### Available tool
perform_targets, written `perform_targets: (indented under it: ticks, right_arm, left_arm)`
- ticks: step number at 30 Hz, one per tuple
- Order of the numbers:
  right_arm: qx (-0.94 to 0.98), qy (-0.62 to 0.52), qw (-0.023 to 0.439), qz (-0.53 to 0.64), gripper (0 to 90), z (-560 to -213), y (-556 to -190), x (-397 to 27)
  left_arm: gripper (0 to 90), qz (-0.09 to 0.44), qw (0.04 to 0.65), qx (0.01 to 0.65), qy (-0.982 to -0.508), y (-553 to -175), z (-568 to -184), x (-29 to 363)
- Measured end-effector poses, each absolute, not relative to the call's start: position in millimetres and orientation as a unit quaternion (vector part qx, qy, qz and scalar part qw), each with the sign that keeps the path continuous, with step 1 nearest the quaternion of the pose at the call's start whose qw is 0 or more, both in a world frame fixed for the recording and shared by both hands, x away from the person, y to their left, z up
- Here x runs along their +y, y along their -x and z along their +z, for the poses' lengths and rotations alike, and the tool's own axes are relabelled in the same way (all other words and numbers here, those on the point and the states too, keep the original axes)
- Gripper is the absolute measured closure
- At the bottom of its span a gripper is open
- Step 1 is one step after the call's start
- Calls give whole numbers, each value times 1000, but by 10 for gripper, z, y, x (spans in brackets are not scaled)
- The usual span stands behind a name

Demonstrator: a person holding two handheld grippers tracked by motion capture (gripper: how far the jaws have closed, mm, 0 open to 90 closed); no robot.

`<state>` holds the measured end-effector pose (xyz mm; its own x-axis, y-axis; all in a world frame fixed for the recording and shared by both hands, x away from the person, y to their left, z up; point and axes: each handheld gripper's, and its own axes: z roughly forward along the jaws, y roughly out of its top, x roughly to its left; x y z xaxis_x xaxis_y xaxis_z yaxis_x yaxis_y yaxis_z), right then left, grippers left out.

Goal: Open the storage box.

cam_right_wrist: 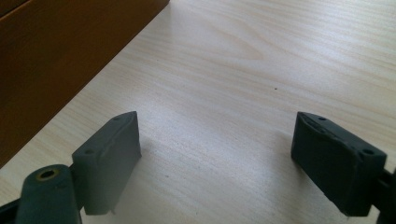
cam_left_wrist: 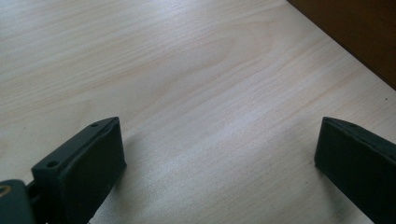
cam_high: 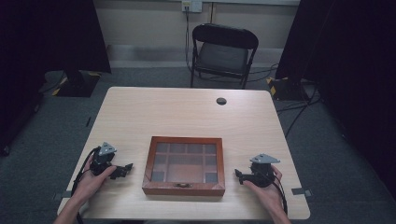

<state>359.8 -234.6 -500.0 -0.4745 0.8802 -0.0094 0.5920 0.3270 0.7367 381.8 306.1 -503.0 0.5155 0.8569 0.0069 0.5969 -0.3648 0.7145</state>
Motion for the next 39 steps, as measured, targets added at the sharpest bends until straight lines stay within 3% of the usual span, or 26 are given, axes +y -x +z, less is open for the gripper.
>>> perform_targets:
  ticks: [11,17,20,39]
  right_arm:
    - [791,-474,201,332,163,-4967,-3613,-2336]
    - [789,-482,179,335,232,-4900,-3648,-2349]
    - [787,-480,156,356,314,-4830,-3646,-2366]
    - [783,-436,125,426,449,-4482,-3600,-2266]
  left_arm:
    - [8,193,336,452,-803,-3818,-5030,3062]
    - [7,193,336,452,-804,-3820,-5030,3062]
    - [7,193,336,452,-804,-3821,-5030,3062]
    - [7,193,336,452,-804,-3820,-5030,3062]
